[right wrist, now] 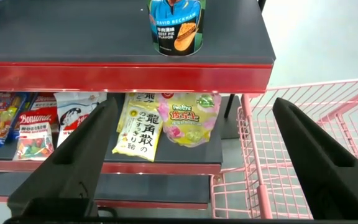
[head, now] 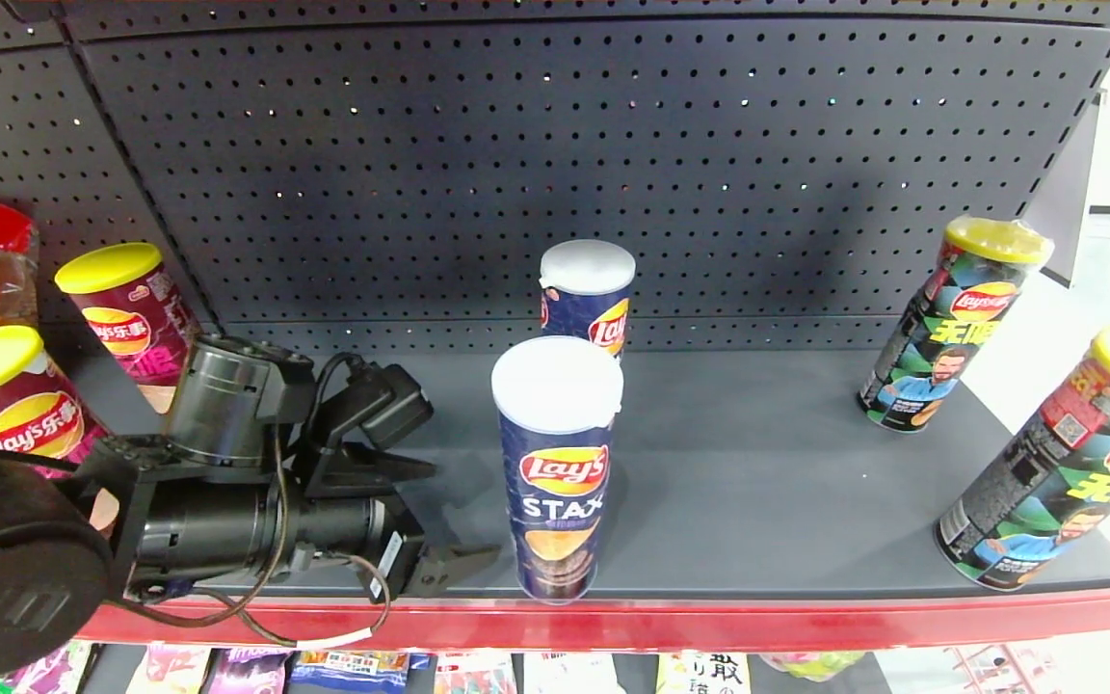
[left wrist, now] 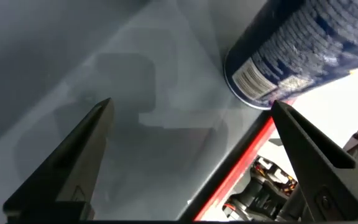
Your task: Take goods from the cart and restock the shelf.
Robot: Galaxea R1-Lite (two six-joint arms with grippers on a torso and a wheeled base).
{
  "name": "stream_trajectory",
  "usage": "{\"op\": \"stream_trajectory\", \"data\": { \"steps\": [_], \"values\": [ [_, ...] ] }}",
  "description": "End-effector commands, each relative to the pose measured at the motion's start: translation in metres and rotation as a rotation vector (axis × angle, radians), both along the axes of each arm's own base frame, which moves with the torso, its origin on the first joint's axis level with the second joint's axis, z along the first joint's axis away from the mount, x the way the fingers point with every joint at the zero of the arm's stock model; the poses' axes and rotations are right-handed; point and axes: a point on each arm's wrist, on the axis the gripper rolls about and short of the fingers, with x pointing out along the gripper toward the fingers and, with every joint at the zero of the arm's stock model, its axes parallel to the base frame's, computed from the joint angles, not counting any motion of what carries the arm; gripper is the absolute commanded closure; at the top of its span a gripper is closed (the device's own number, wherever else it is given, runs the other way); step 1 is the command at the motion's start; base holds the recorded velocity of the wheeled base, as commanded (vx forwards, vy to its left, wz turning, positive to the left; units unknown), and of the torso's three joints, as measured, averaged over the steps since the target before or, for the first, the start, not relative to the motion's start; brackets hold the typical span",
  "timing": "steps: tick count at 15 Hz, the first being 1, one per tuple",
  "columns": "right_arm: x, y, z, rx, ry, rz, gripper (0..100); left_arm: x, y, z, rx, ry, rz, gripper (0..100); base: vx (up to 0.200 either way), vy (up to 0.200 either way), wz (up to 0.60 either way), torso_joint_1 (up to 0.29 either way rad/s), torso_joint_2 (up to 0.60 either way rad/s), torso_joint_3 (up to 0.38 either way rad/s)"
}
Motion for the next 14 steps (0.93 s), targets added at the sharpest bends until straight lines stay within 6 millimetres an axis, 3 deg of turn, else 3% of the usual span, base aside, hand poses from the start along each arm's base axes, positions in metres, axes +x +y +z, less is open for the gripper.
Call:
{"op": "stream_trajectory", "data": {
  "steps": [1,14],
  "values": [
    [0.001,0.0,0.0,-0.001,0.006,0.0,0,0.004,-0.002,-0.002,0.002,0.005,-0.001,0,0.0,0.0,0.0,0.0,0.0,0.0],
    [0.001,0.0,-0.001,-0.002,0.009,-0.004,0,0.013,-0.015,-0.001,0.002,-0.008,-0.024,0,0.0,0.0,0.0,0.0,0.0,0.0]
  ]
}}
